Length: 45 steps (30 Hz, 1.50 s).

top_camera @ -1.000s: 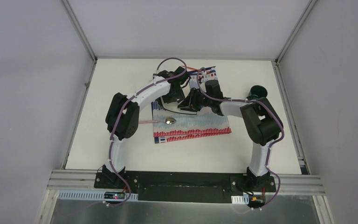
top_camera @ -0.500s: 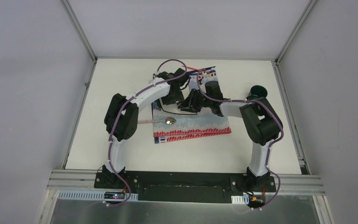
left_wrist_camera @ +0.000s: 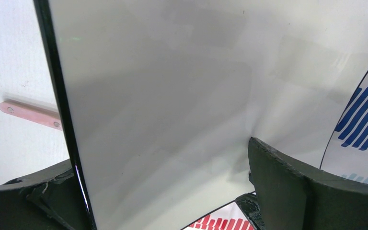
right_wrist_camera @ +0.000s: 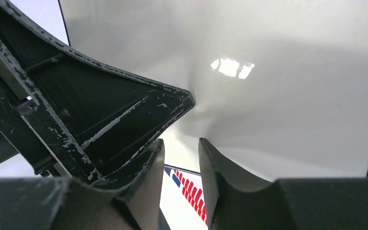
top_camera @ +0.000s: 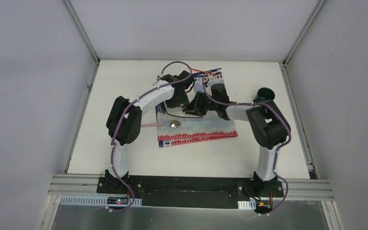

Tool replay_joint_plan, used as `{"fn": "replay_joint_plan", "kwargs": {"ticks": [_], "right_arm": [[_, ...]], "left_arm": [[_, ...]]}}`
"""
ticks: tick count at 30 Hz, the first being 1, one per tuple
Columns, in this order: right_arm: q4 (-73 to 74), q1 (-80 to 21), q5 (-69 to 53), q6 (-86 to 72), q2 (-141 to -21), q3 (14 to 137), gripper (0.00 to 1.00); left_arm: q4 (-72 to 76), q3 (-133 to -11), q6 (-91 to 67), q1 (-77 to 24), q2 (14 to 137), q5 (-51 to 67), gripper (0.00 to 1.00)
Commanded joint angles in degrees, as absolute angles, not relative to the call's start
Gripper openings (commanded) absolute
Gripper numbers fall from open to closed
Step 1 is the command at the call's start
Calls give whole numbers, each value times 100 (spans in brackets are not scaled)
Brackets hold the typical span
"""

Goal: Set the dinner table for one person
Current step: Place the plate on the napkin.

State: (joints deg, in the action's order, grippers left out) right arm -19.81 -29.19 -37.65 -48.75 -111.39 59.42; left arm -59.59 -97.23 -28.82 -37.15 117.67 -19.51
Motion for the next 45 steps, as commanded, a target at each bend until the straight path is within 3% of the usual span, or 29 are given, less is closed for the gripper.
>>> {"fn": "replay_joint_plan", "kwargs": {"ticks": [1,16,25,38,45], "right_arm": [[-2273,-3177,-3709,-4937,-11246,5915,37],[-2499,-3182,-3731,-5082,-11255,5819,37],[-2371,-3088,-3762,-5114,-11182,5879,38],[624,-2127,-2872,-3517,-9852,6460,45],[1001,-1833,-2829,-3293,-10016,6684,46]], "left_arm": [[-8012,-9080,-1942,-4075,12202,-2370,96],[-8276,-8877,-2031,-4112,11744,-2624,96],[-7601,-9363,-2402,-4096,11658,-2361,93],[-6636,-9798,-2596,-4097,10737,-2700,97],[-5988,-9958,-2650,-3798,10442,-2895,98]]}}
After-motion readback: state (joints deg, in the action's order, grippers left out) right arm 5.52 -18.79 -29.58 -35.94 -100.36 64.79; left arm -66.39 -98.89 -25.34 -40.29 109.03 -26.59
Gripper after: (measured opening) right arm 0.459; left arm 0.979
